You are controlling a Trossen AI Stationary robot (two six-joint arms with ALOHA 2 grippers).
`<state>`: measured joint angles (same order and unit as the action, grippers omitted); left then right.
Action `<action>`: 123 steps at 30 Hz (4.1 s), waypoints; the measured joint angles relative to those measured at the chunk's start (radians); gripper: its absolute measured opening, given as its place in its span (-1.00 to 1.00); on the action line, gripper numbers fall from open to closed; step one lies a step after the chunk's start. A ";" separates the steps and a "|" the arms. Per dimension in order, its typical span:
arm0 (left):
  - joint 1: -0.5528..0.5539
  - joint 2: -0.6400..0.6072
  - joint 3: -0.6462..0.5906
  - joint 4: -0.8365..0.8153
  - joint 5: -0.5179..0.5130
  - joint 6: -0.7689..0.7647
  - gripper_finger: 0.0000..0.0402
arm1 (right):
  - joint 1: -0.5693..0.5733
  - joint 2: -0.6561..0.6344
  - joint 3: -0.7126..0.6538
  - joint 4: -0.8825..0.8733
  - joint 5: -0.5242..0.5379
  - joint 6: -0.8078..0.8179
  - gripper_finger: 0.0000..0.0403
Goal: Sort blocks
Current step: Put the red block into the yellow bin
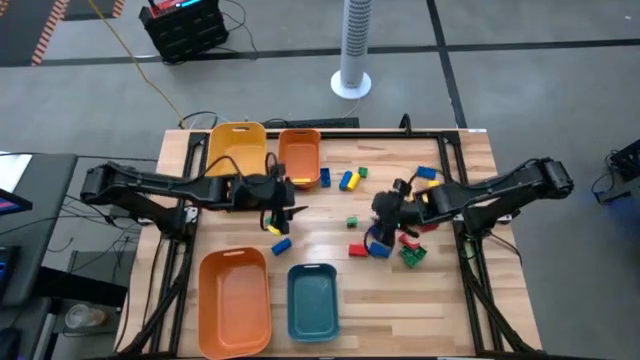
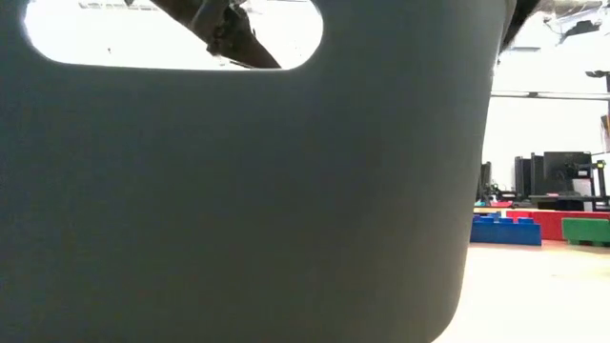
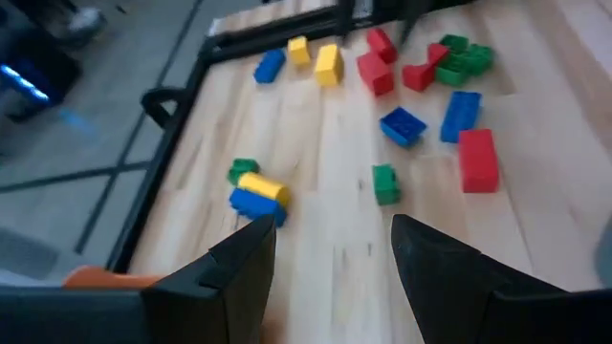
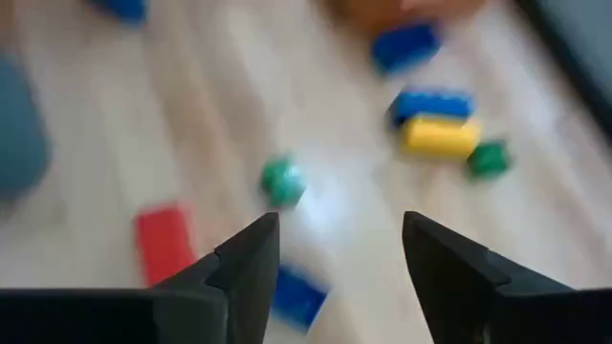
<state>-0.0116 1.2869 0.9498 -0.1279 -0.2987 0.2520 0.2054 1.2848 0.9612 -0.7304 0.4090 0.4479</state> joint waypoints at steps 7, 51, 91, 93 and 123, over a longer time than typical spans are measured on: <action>-0.070 -0.004 -0.023 0.035 -0.028 0.042 0.01 | 0.129 0.140 -0.005 0.034 -0.045 0.117 0.24; 0.071 -0.439 -0.268 0.080 -0.277 0.268 0.01 | -0.216 0.328 -0.006 0.354 -0.431 -0.427 -0.55; 0.546 -0.247 -0.237 0.350 0.106 0.100 0.01 | -0.850 0.311 0.030 0.973 -0.972 -0.778 -0.47; 0.557 -0.232 -0.237 0.346 0.113 0.058 0.01 | -0.859 0.332 0.030 1.007 -0.986 -0.776 -0.47; 0.574 -0.233 -0.259 0.491 0.173 0.209 0.01 | -0.895 0.356 0.087 1.067 -1.011 -0.808 -0.47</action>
<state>0.5620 1.0536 0.6903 0.3635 -0.1261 0.4608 -0.6901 1.6405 1.0479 0.3364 -0.6017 -0.3603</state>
